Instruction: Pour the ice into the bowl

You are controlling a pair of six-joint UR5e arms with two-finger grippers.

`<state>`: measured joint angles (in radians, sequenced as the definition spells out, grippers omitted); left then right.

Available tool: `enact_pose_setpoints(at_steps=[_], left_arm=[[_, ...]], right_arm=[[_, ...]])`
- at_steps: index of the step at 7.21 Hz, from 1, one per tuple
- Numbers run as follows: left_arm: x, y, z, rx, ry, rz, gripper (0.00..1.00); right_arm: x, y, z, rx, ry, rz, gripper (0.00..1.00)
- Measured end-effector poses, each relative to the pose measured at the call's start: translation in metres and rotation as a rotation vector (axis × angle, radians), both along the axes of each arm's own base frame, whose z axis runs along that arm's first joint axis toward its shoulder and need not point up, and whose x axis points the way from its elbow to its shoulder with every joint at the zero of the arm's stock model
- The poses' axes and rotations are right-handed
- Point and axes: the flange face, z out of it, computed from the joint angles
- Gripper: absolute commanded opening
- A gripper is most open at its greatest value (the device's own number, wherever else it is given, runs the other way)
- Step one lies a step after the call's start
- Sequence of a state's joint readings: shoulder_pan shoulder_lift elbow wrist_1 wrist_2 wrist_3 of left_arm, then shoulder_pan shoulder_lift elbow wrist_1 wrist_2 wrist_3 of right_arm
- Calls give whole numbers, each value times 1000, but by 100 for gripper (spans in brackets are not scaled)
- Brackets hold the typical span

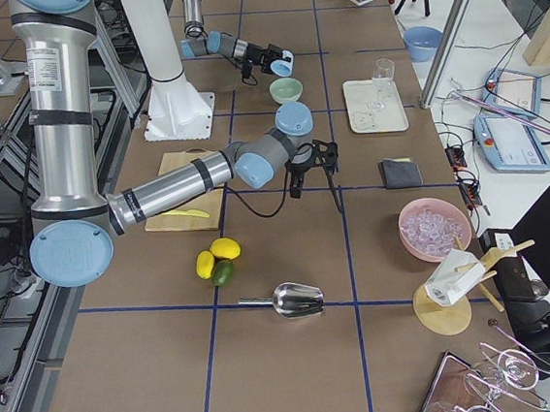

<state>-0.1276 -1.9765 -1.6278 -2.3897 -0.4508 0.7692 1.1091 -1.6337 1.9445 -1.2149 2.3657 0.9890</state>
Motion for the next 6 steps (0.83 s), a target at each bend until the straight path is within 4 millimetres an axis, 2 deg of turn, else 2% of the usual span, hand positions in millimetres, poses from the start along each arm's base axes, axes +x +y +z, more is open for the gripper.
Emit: enact_pose_setpoints(at_steps=[4, 6], left_arm=[[0, -8, -6, 69, -269, 22, 0], [2, -9, -4, 76, -319, 26, 0]], right_arm=[[0, 1, 2, -7, 1, 0, 100], [0, 4, 3, -21, -14, -13, 100]])
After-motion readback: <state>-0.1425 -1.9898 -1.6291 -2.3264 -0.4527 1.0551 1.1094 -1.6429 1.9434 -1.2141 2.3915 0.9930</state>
